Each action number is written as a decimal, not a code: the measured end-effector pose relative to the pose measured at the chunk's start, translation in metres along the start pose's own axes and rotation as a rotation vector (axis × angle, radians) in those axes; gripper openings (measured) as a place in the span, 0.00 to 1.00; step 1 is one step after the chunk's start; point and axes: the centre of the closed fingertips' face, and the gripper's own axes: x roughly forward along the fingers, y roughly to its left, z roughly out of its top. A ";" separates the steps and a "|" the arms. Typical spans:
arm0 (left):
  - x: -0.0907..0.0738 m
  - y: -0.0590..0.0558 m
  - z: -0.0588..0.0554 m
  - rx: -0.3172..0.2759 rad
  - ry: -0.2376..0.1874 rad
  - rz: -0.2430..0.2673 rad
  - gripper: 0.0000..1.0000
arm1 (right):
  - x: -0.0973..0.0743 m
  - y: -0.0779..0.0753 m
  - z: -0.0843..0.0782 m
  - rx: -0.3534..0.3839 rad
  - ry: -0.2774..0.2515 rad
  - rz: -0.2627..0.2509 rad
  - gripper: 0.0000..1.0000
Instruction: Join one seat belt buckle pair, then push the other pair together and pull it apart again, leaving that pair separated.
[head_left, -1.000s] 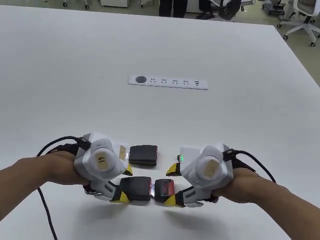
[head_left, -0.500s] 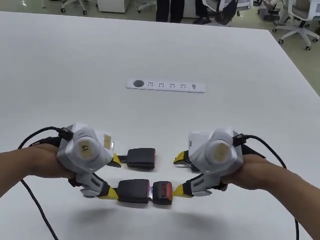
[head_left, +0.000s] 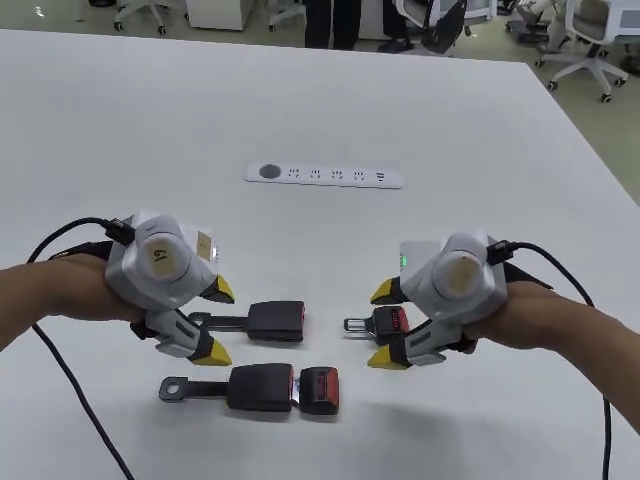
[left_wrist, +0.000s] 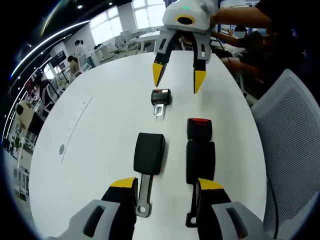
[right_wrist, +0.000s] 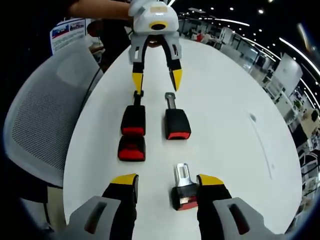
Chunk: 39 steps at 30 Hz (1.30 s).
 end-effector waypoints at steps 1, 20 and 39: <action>0.000 0.004 -0.001 -0.005 -0.002 0.001 0.48 | -0.001 -0.002 -0.002 0.000 0.002 -0.001 0.45; 0.021 0.036 -0.002 -0.015 0.006 -0.014 0.47 | 0.002 -0.027 -0.035 0.033 0.068 0.032 0.45; 0.048 0.038 -0.004 -0.001 0.066 -0.085 0.43 | 0.020 -0.029 -0.054 0.028 0.112 0.113 0.40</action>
